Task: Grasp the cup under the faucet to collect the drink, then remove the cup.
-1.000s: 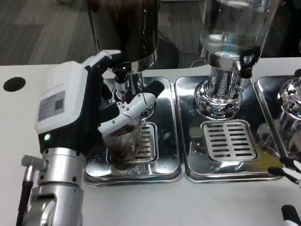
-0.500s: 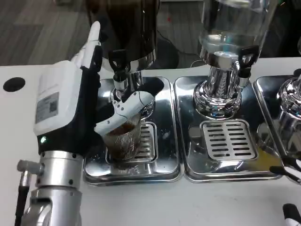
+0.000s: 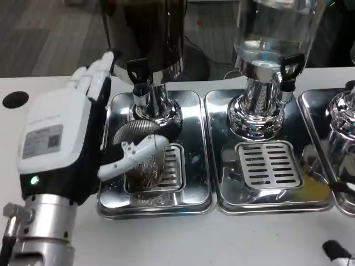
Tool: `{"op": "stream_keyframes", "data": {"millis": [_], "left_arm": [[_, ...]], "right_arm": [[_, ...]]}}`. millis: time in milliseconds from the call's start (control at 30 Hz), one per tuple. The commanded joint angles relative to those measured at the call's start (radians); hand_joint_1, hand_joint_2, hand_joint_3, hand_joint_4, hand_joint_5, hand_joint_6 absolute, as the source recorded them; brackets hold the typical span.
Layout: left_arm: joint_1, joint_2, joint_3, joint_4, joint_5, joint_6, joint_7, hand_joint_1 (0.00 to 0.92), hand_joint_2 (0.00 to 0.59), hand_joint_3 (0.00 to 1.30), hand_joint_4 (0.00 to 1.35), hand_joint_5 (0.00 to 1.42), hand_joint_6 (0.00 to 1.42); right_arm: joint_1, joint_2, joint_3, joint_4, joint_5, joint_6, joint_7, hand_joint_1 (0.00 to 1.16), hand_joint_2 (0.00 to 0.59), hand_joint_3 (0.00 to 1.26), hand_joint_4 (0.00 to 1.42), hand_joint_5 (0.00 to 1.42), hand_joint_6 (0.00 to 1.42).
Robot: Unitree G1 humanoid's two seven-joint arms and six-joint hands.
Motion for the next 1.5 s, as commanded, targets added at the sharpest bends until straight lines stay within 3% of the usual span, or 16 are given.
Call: {"op": "stream_keyframes", "data": {"millis": [33,233,433,600,767,1033,1300,1500], "left_arm": [[0.107,0.020,0.034,-0.071,0.050,0.007,-0.038,0.000,0.030,0.09,0.00,0.11,0.33],[0.266,0.024,0.088,-0.131,0.050,-0.029,-0.018,0.000,0.031,0.09,0.00,0.11,0.33],[0.448,0.025,0.171,-0.134,0.003,-0.101,0.037,0.000,0.033,0.10,0.00,0.10,0.33],[0.575,0.020,0.232,-0.110,-0.059,-0.178,0.096,0.000,0.034,0.09,0.00,0.09,0.33],[0.648,0.010,0.257,-0.083,-0.092,-0.242,0.143,0.000,0.032,0.10,0.00,0.08,0.33],[0.743,-0.006,0.289,-0.038,-0.123,-0.335,0.205,0.000,0.037,0.10,0.00,0.08,0.33],[0.818,-0.015,0.314,-0.005,-0.145,-0.414,0.249,0.000,0.038,0.11,0.00,0.08,0.33],[0.863,-0.020,0.337,0.010,-0.149,-0.468,0.270,0.000,0.044,0.11,0.00,0.08,0.33]], "right_arm": [[-0.033,-0.035,0.023,-0.057,0.099,0.111,0.086,0.57,0.154,0.19,0.07,0.06,0.00],[-0.072,-0.040,0.042,-0.115,0.174,0.246,0.176,0.60,0.129,0.16,0.06,0.05,0.00],[-0.145,-0.028,0.093,-0.170,0.184,0.390,0.244,0.61,0.128,0.12,0.01,0.00,0.00],[-0.205,-0.013,0.150,-0.201,0.138,0.463,0.257,0.61,0.128,0.11,0.01,0.02,0.02],[-0.249,0.019,0.227,-0.266,0.079,0.523,0.256,0.61,0.128,0.16,0.10,0.09,0.07],[-0.321,0.105,0.359,-0.364,-0.041,0.643,0.239,0.63,0.125,0.15,0.10,0.11,0.10],[-0.428,0.180,0.453,-0.398,-0.138,0.787,0.226,0.63,0.125,0.07,0.03,0.08,0.08],[-0.499,0.225,0.486,-0.372,-0.181,0.864,0.207,0.61,0.128,0.07,0.02,0.06,0.06]]}}
